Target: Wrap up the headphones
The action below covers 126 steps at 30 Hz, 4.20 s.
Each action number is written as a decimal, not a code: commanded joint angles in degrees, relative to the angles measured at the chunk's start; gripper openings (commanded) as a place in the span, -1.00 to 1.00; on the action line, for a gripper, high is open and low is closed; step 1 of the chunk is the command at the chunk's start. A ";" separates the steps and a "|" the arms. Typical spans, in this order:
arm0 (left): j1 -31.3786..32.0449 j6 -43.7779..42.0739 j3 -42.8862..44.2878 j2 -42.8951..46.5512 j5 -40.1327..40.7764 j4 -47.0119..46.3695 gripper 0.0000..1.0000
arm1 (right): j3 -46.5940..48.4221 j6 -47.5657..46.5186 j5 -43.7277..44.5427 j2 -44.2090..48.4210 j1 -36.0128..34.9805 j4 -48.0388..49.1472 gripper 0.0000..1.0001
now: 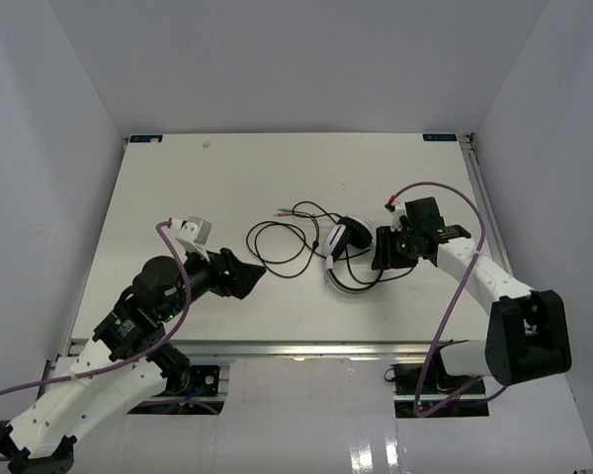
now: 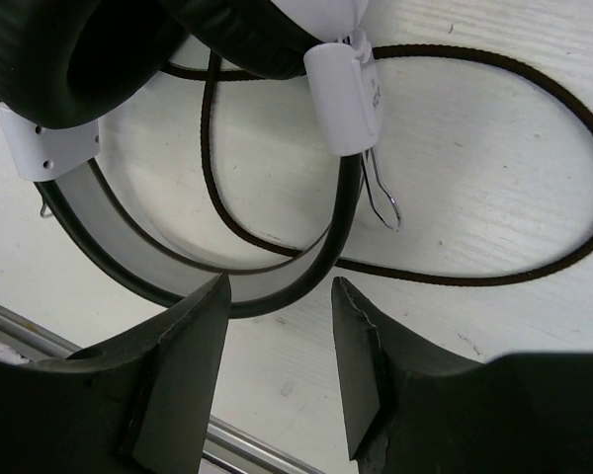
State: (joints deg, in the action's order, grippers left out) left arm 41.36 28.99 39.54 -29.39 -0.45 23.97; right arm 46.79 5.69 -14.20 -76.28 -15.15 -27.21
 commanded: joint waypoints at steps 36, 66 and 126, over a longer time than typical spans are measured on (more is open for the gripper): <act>-0.21 1.22 -1.41 -1.94 0.54 -3.40 0.96 | 19.93 -36.24 19.97 -25.20 -1.05 15.34 -0.17; -0.18 2.26 -4.28 -1.83 -1.16 -4.95 0.96 | 11.79 2.74 2.60 -24.59 10.23 9.72 -0.05; -0.14 -28.69 -12.50 -28.55 -26.71 -60.74 0.96 | 38.76 8.02 -27.86 1.96 11.90 16.79 -0.85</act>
State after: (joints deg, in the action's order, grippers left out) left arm 41.28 3.57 22.13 -52.37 -28.30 -29.47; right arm 85.34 0.07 -39.54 -74.20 -3.72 -18.05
